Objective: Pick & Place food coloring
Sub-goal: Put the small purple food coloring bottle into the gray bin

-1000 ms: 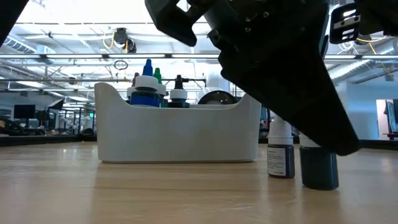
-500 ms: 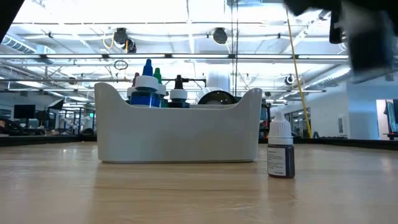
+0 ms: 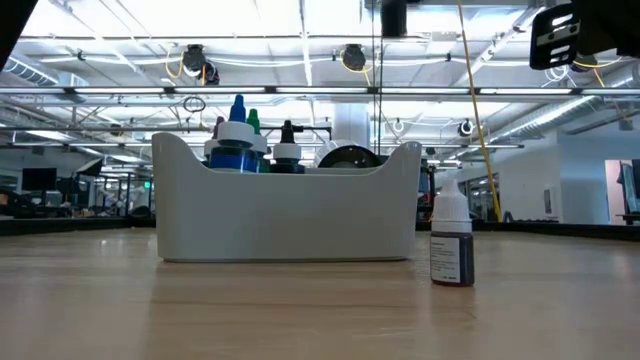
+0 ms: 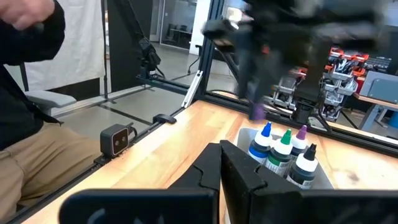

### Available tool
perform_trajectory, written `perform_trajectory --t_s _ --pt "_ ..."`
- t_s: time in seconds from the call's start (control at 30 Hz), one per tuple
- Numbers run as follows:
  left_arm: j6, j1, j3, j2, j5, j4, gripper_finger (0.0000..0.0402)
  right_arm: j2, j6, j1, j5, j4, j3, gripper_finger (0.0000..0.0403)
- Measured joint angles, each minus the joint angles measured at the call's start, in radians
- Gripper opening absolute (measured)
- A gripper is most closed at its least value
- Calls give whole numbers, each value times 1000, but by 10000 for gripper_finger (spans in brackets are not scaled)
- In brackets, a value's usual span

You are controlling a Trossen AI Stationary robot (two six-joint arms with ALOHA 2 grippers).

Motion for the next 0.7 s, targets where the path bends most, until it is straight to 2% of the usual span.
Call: perform_trajectory --t_s 0.2,0.3,0.6,0.7 --pt "-21 134 -338 -103 172 305 53 0 -1 0 0 -1 0 0" --pt "-43 179 -462 -112 182 357 53 0 0 0 0 -11 0 0" --pt "6 193 -612 -121 166 456 53 0 -12 0 1 7 0 0" --pt "11 194 -627 -121 155 487 53 0 -16 0 2 7 0 0"
